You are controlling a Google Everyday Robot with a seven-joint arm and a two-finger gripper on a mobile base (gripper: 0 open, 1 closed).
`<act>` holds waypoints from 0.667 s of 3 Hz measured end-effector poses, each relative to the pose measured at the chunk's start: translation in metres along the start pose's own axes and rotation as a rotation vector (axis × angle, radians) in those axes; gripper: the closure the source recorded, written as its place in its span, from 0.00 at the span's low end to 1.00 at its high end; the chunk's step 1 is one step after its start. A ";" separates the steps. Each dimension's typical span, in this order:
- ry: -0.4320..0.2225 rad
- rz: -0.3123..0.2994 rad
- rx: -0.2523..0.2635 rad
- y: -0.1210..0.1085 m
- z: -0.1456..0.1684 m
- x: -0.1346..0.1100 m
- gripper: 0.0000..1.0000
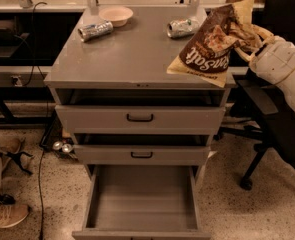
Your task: Pick brown chip bag from bottom drawer and place on counter
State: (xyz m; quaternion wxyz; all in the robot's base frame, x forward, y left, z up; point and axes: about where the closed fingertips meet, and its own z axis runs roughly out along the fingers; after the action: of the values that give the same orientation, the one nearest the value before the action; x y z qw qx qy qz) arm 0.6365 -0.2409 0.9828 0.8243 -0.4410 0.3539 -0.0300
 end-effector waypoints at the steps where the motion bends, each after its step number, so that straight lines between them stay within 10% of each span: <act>1: -0.006 -0.001 -0.006 0.002 0.003 -0.001 1.00; 2: -0.033 -0.008 -0.021 0.002 0.017 -0.001 1.00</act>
Offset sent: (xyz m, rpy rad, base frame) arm 0.0180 0.0183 0.0077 -0.0203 -0.0340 0.0529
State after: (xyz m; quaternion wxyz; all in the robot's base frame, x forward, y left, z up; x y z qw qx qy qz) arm 0.6454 -0.2269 0.9878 0.8251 -0.4516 0.3387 -0.0224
